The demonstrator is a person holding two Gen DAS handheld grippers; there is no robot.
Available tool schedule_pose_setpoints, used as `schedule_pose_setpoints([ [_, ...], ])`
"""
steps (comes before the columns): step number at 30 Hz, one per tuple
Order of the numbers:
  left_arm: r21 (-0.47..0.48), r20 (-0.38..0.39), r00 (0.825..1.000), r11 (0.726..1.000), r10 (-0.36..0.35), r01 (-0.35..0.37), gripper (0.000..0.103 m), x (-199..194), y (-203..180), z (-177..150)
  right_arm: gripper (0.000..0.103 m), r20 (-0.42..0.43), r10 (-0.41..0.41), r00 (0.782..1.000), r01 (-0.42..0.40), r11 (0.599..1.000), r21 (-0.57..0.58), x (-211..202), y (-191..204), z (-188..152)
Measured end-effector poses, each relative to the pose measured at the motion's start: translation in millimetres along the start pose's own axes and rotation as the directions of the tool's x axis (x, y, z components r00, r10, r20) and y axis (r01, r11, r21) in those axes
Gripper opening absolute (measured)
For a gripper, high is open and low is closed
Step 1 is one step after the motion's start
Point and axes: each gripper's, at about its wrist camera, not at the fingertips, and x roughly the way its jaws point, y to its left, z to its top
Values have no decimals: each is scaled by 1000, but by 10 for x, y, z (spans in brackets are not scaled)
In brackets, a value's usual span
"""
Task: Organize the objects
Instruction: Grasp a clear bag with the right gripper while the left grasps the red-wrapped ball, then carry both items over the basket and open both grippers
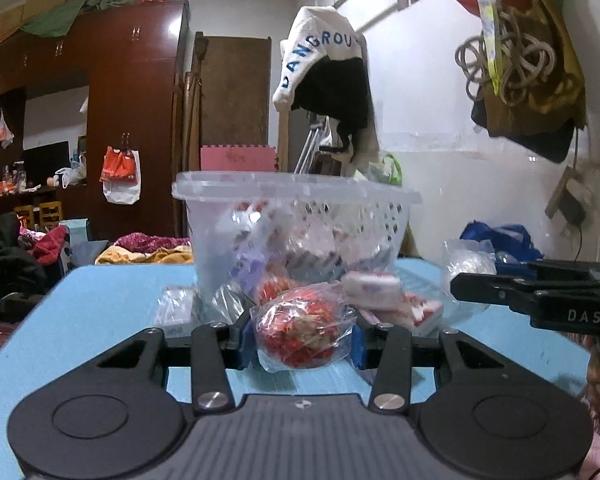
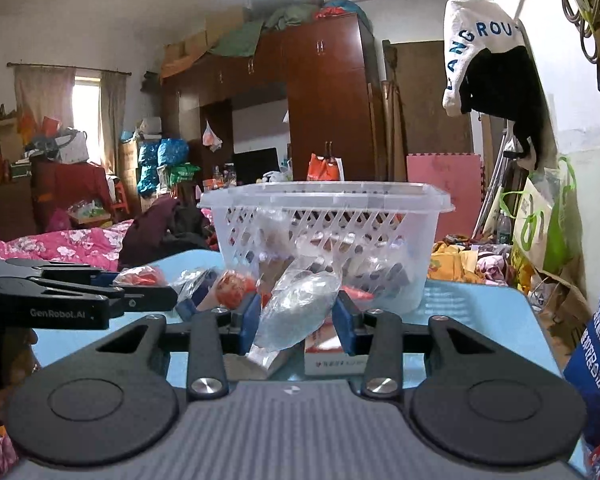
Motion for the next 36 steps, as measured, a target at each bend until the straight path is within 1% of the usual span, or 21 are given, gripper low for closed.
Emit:
schedule_pose_setpoints([
  [5,-19,29,1000,1000,0,0,48,0,99,247,43,36,-6,999,6,1000,-2,32,-39,220],
  [10,-29,45,999,1000,-2,3,48,65,171,547,43,69,-6,998,5,1000,5,156,-74,469],
  [16,-39,54,998,999,32,-30,48,297,224,994,43,81,-4,997,3,1000,14,376,-165,714],
  [19,-48,36,999,998,35,-33,48,501,224,1259,43,62,-6,998,6,1000,9,491,-277,841],
  [22,-84,-9,1000,996,28,-29,48,804,277,1472,43,13,4,1000,-5,1000,28,676,-413,953],
  [24,-97,-43,998,994,36,-40,48,977,307,1520,43,-26,-6,1000,7,1000,28,804,-453,985],
  [26,-115,-77,996,992,40,-49,49,1172,337,1524,43,-59,-37,998,38,999,1,940,-461,994],
  [28,-114,-117,993,993,27,-40,50,1353,356,1518,43,-79,-56,995,56,998,-8,1069,-484,1009],
  [29,-111,-129,992,993,13,-27,58,1445,368,1492,44,-71,-54,996,54,999,-6,1111,-496,1015],
  [30,-100,-138,990,995,6,-20,73,1509,376,1462,46,-62,-48,997,48,999,-2,1137,-507,1023],
  [31,-91,-145,989,995,17,-30,78,1554,382,1429,60,-69,-49,996,50,999,5,1165,-514,1024],
  [32,-87,-150,988,994,45,-58,79,1585,391,1399,69,-88,-50,995,51,999,6,1188,-510,1021],
  [33,-87,-154,986,993,60,-74,79,1583,405,1373,84,-102,-59,993,59,998,-4,1185,-498,1003],
  [34,-89,-152,987,993,57,-71,79,1543,427,1340,89,-100,-83,992,80,996,-29,1148,-469,982],
  [36,-94,-121,992,994,39,-50,79,1373,473,1279,92,-98,-116,988,110,992,-61,1043,-434,935],
])
